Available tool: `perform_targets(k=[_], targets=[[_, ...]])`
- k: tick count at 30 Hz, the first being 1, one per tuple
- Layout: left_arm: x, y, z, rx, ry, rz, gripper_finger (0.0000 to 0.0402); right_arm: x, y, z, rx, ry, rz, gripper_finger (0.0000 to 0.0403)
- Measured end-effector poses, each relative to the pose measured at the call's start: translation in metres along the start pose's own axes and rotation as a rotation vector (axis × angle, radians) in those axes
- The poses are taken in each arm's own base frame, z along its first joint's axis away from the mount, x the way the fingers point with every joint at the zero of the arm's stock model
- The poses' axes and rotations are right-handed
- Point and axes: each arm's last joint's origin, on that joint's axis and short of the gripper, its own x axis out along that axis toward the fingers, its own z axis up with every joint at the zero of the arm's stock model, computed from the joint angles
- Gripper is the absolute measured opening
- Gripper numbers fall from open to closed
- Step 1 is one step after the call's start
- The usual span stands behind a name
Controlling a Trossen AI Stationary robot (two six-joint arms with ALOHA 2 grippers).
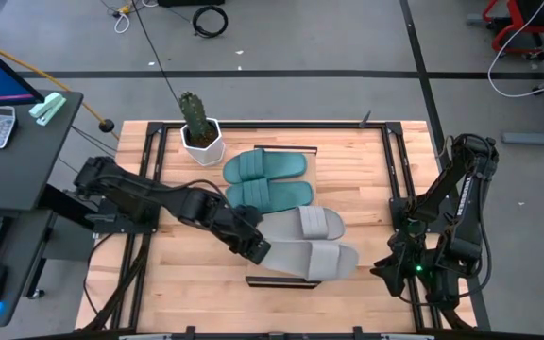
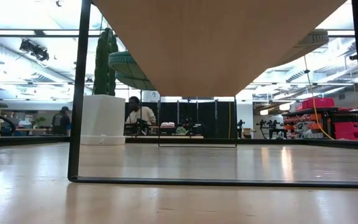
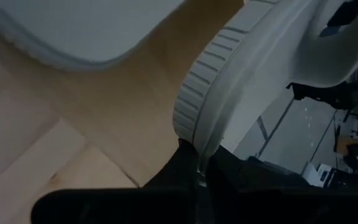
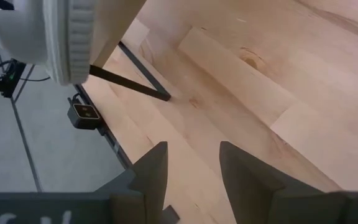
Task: Pick and place slides into the shelf
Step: Put the gray slide on the shelf
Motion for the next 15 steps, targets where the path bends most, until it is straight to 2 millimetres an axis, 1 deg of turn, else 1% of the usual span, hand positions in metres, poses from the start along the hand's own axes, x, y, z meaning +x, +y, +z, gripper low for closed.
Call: perform_targets(k=[2,12,15], targets=[[0.0027,0.0002,0.0004,0.003,-0.004,0.003,0.0014,0.0000,0.0001,0.0000,0.001,0.000,0.001,0.0152],[0.0035,0.0009,-0.0025,0.004,0.004,0.017,0.0014,0.0001,0.0005,-0.0002,0.005,0.002,0.004,0.0152],[0.0102,0.0031,-0.0048,0.003,0.012,0.048,0.0014,0.0001,0.0006,-0.0002,0.005,0.002,0.004,0.0152]])
